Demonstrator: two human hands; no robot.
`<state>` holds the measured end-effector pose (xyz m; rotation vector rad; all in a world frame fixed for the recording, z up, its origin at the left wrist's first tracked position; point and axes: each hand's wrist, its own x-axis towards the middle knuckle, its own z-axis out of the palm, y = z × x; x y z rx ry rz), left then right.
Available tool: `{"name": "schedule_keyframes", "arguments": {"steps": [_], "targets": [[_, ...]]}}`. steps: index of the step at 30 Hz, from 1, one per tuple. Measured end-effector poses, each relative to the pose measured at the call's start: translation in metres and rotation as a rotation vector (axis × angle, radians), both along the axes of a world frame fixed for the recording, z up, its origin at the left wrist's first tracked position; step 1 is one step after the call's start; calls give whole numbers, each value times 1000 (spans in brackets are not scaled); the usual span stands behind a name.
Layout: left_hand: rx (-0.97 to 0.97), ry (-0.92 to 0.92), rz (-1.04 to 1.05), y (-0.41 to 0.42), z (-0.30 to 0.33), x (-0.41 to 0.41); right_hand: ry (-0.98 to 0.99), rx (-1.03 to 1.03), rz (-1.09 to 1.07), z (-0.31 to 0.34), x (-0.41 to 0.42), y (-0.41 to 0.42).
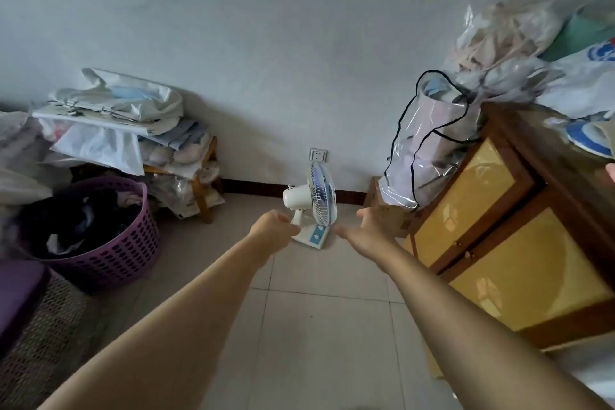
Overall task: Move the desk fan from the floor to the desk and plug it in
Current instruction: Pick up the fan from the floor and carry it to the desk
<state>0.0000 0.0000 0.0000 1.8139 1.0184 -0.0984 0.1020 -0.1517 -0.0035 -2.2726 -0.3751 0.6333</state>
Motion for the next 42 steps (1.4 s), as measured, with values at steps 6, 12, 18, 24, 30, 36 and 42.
{"name": "schedule_keyframes", "arguments": {"steps": [6, 12, 18, 24, 30, 36, 42], "targets": [[-49, 42, 93, -6, -33, 75, 47, -39, 58, -39, 85, 16], [-73, 51, 219, 9, -74, 137, 42, -83, 100, -84, 149, 44], [-120, 50, 277, 52, -123, 194, 48, -143, 116, -134, 200, 86], [-135, 94, 212, 103, -191, 251, 101, -162, 66, -196, 242, 130], [-232, 120, 238, 124, -288, 296, 163, -198, 18, -285, 281, 152], [-198, 109, 274, 125, -394, 328, 140, -192, 40, -389, 311, 159], [-161, 91, 291, 120, -514, 351, 113, -183, 70, -506, 329, 157]]}}
